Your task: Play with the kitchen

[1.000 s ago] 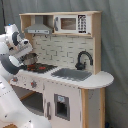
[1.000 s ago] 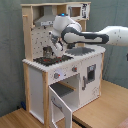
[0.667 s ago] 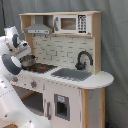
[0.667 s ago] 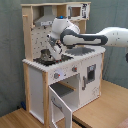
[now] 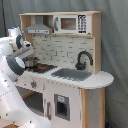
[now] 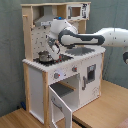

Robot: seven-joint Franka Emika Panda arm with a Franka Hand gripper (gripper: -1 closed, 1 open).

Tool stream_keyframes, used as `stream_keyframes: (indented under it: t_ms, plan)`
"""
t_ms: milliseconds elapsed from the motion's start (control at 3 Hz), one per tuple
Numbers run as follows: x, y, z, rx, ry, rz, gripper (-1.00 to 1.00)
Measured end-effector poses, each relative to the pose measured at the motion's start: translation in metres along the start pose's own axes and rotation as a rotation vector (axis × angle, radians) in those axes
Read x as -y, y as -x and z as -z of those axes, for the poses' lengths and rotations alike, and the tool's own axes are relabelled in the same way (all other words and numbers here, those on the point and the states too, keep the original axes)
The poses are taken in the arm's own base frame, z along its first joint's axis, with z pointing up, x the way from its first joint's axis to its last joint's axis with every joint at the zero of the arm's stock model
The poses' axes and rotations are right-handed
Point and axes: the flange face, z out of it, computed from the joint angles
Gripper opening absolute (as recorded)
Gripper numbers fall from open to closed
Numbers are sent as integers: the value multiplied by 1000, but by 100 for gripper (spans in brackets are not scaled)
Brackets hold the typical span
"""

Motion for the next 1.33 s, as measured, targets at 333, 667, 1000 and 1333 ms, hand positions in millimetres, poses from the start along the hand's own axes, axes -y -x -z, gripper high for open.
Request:
stream_keyframes:
  t_ms: [333, 667, 1000, 1333]
  plan:
    - [0, 0, 0, 0, 0, 0, 100]
    - [1, -6, 37, -54, 27, 23, 100]
    - [13, -2, 62, -70, 80, 66, 100]
    - [37, 10, 77, -88, 158, 131, 100]
